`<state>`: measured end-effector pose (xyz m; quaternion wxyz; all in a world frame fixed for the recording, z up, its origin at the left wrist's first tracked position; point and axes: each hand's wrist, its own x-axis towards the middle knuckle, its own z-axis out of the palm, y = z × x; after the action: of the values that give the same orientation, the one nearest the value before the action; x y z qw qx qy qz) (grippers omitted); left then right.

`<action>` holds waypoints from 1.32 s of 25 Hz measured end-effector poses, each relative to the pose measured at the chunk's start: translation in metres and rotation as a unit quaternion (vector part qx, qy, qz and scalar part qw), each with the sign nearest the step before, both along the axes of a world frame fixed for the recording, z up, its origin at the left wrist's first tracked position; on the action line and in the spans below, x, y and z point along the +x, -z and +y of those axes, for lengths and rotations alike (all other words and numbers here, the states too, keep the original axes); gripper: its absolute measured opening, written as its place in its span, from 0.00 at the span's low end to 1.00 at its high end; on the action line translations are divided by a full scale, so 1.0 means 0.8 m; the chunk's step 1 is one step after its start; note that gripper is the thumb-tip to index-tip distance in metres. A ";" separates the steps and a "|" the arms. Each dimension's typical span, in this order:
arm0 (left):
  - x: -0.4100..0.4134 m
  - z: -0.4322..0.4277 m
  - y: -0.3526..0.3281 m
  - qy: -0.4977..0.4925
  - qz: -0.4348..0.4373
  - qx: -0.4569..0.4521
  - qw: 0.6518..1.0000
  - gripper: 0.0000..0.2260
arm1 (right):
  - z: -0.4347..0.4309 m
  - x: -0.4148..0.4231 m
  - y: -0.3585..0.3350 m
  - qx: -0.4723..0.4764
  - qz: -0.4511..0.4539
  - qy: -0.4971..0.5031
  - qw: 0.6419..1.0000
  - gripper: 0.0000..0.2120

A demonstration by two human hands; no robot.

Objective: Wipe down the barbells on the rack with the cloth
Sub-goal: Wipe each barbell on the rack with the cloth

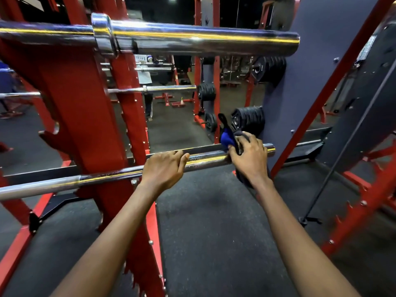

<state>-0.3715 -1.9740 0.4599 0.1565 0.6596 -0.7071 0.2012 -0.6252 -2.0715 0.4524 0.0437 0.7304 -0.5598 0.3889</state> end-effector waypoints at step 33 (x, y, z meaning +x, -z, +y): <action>-0.033 0.002 0.046 -0.037 0.030 -0.085 0.995 0.22 | 0.025 -0.006 0.021 0.000 -0.059 -0.112 0.992 0.28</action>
<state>-0.3979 -1.9726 0.4235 0.2253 0.6753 -0.6576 0.2465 -0.6299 -2.0516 0.4354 -0.0329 0.7644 -0.4760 0.4338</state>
